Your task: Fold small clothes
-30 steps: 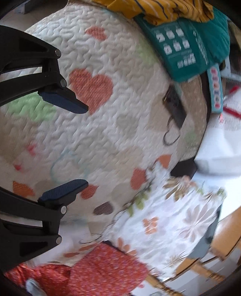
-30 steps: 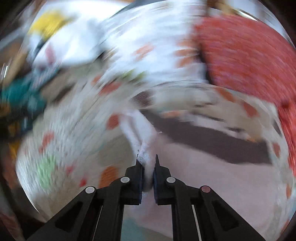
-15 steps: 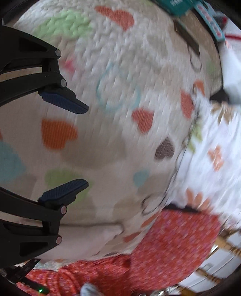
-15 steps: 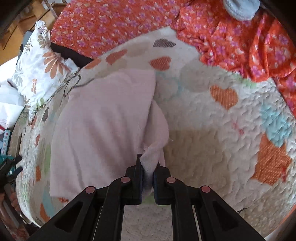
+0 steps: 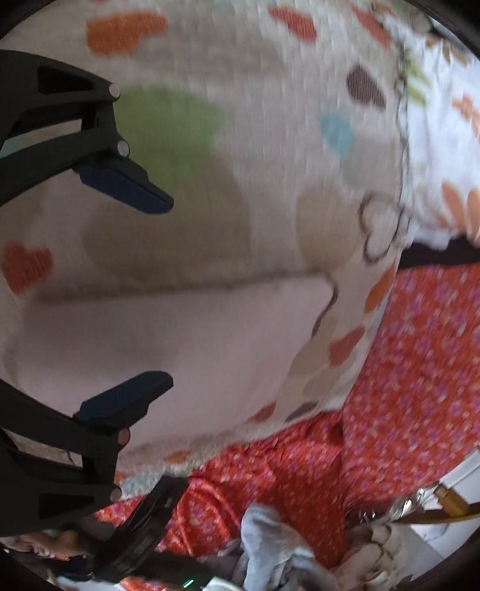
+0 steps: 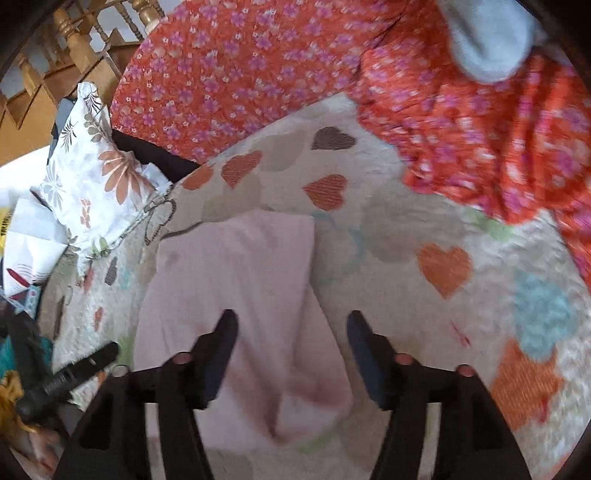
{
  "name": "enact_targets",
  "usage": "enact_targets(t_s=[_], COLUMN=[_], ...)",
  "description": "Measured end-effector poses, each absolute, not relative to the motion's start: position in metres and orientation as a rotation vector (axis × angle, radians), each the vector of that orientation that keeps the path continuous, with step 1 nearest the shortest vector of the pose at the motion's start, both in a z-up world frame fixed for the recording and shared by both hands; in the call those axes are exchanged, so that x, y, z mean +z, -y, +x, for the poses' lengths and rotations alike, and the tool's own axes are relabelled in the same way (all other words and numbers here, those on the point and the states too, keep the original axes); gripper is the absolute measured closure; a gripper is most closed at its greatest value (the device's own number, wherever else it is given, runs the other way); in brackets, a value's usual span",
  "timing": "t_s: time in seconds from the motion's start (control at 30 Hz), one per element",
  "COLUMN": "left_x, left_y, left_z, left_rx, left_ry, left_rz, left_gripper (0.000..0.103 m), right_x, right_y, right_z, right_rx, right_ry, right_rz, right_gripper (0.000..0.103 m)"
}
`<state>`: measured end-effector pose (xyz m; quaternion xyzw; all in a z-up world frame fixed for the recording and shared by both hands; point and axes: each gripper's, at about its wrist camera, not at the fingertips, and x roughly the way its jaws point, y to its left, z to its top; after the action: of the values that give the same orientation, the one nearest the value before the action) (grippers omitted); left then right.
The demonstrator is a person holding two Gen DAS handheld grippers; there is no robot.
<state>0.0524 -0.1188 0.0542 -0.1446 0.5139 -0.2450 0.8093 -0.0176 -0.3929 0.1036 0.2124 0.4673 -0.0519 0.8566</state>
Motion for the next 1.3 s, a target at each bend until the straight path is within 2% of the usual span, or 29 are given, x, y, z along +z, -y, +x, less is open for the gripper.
enact_targets(t_s=[0.17, 0.23, 0.27, 0.3, 0.33, 0.4, 0.43, 0.6, 0.67, 0.7, 0.73, 0.77, 0.83, 0.9, 1.07, 1.17, 1.3], left_x=[0.023, 0.015, 0.017, 0.02, 0.024, 0.033, 0.041, 0.086, 0.094, 0.093, 0.087, 0.076, 0.048, 0.031, 0.048, 0.048, 0.035], left_y=[0.154, 0.162, 0.164, 0.167, 0.167, 0.16, 0.155, 0.123, 0.114, 0.11, 0.106, 0.106, 0.103, 0.094, 0.081, 0.074, 0.067], left_z=[0.061, 0.06, 0.058, 0.057, 0.058, 0.06, 0.061, 0.062, 0.063, 0.065, 0.065, 0.067, 0.07, 0.072, 0.065, 0.051, 0.022], left_rx=[-0.644, -0.661, -0.67, -0.686, -0.684, -0.692, -0.691, -0.678, -0.64, -0.602, -0.551, -0.478, -0.362, -0.387, -0.389, -0.385, -0.392], left_ry=[-1.159, -1.169, -1.16, -1.166, -1.184, -1.175, -1.163, -1.07, -1.057, -1.067, -1.085, -1.122, -1.214, -1.273, -1.216, -1.197, -1.208], left_rz=[-0.338, -0.351, -0.328, -0.311, -0.298, -0.32, -0.335, -0.367, -0.342, -0.317, -0.286, -0.237, -0.154, -0.234, -0.225, -0.18, -0.121], left_gripper=[0.011, 0.01, 0.012, 0.039, 0.058, 0.07, 0.071, 0.071, 0.066, 0.057, 0.048, 0.044, 0.042, 0.04, 0.034, 0.032, 0.031], right_x=[0.044, 0.031, 0.032, 0.031, 0.03, 0.037, 0.042, 0.091, 0.105, 0.103, 0.098, 0.093, 0.078, 0.076, 0.107, 0.099, 0.057], right_y=[0.403, 0.402, 0.4, 0.398, 0.397, 0.39, 0.385, 0.357, 0.346, 0.342, 0.338, 0.336, 0.338, 0.347, 0.333, 0.308, 0.294], right_z=[0.031, 0.036, 0.037, 0.039, 0.042, 0.044, 0.045, 0.045, 0.046, 0.048, 0.051, 0.053, 0.055, 0.049, 0.034, 0.025, 0.003], right_rx=[-0.051, -0.024, -0.011, 0.027, 0.086, 0.103, 0.118, 0.239, 0.252, 0.233, 0.198, 0.17, 0.093, 0.055, 0.162, 0.271, 0.21], right_ry=[-1.095, -1.081, -1.059, -1.058, -1.067, -1.055, -1.045, -0.893, -0.85, -0.858, -0.886, -0.909, -0.976, -0.982, -0.895, -0.965, -1.154], right_rz=[0.554, 0.587, 0.587, 0.613, 0.674, 0.686, 0.689, 0.718, 0.681, 0.658, 0.621, 0.594, 0.546, 0.547, 0.506, 0.482, 0.336], right_gripper=[0.033, 0.031, 0.035, 0.047, 0.074, 0.08, 0.082, 0.084, 0.083, 0.082, 0.076, 0.075, 0.075, 0.075, 0.075, 0.077, 0.078])
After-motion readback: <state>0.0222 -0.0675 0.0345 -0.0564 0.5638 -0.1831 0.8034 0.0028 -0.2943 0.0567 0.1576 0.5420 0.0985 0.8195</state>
